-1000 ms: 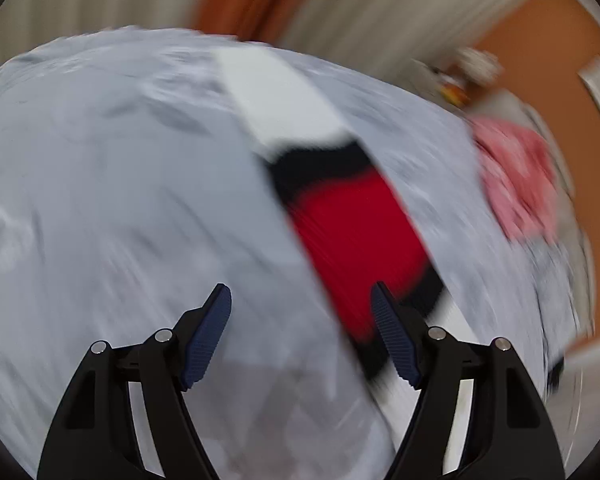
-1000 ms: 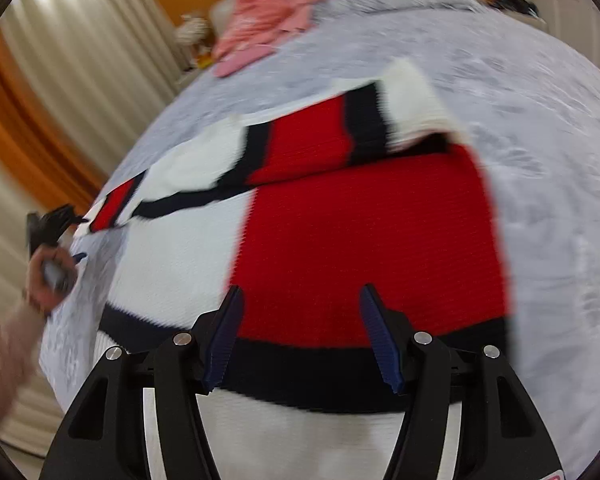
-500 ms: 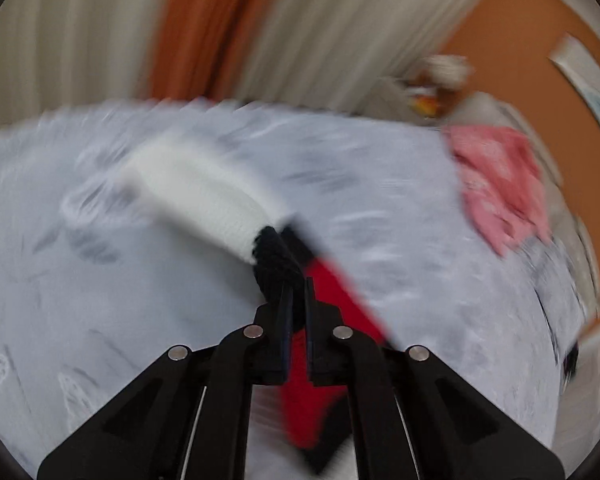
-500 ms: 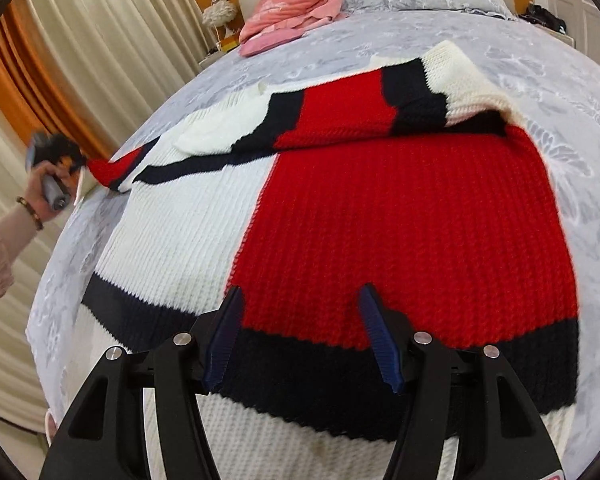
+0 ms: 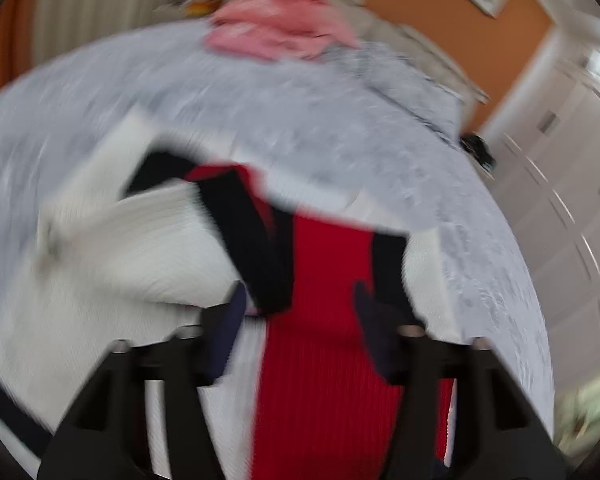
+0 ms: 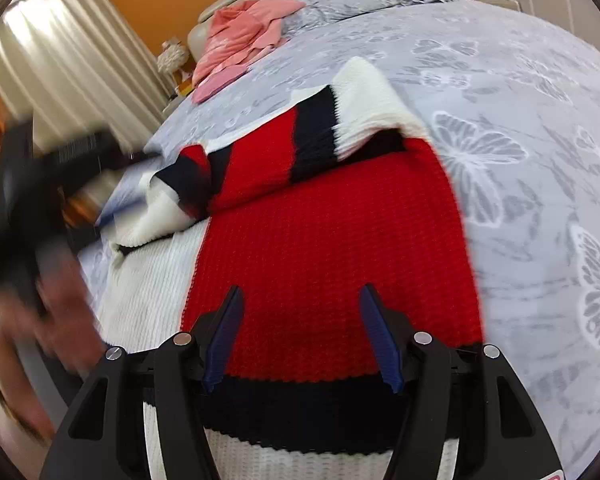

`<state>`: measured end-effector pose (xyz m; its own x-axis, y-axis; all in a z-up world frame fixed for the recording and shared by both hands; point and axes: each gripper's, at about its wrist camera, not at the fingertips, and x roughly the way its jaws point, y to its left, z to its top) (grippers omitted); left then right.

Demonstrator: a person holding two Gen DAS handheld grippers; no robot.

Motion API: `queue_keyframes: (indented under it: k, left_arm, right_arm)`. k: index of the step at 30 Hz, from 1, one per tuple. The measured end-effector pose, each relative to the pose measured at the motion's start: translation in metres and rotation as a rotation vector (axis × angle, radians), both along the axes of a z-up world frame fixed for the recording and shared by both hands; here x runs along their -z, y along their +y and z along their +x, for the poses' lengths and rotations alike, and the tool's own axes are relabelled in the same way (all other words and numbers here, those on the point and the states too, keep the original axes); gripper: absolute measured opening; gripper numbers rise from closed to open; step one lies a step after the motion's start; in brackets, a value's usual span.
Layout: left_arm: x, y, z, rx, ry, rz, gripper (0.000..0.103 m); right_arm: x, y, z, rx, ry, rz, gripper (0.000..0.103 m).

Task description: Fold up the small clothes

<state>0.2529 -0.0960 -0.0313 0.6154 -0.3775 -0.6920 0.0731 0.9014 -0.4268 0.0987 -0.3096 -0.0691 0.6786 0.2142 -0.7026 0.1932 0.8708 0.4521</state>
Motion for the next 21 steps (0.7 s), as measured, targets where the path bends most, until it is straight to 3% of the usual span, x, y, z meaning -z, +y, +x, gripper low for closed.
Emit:
queue_keyframes:
  k: [2,6,8,11,13,14,16,18,19,20,21]
  left_arm:
    - [0.01,0.005,-0.008,-0.048,0.029,-0.055,0.07]
    - [0.022,0.052,-0.027,-0.188,0.02,-0.16,0.078]
    - [0.028,0.077,-0.03,-0.268,0.022,-0.159,0.079]
    - [0.029,0.125,-0.028,-0.452,0.053,-0.24,0.079]
    - [0.028,0.138,-0.028,-0.496,0.036,-0.224,0.08]
    - [0.025,0.147,-0.029,-0.52,0.027,-0.178,0.082]
    - [0.023,0.163,-0.03,-0.585,0.015,-0.069,0.082]
    - [0.022,0.176,-0.027,-0.65,0.021,-0.023,0.082]
    - [0.023,0.184,-0.027,-0.672,0.027,-0.026,0.082]
    - [0.025,0.19,-0.027,-0.691,0.035,-0.042,0.082]
    - [0.028,0.196,-0.026,-0.695,0.048,-0.056,0.083]
  right_arm:
    - [0.0,-0.006,0.001,0.01,0.005,0.006,0.06]
    - [-0.012,0.001,0.015,-0.04,-0.003,-0.051,0.061]
    - [-0.026,0.018,0.034,-0.111,-0.03,-0.121,0.066]
    - [-0.05,0.066,0.078,-0.26,-0.078,-0.285,0.069]
    - [-0.062,0.111,0.106,-0.385,-0.129,-0.424,0.073]
    - [-0.064,0.14,0.12,-0.467,-0.161,-0.51,0.077]
    - [-0.057,0.175,0.136,-0.573,-0.171,-0.62,0.079]
    - [-0.039,0.208,0.155,-0.679,-0.141,-0.713,0.077]
    - [-0.025,0.221,0.165,-0.722,-0.116,-0.746,0.074]
    - [-0.018,0.226,0.174,-0.741,-0.091,-0.747,0.048]
    - [-0.014,0.225,0.186,-0.74,-0.049,-0.717,0.012]
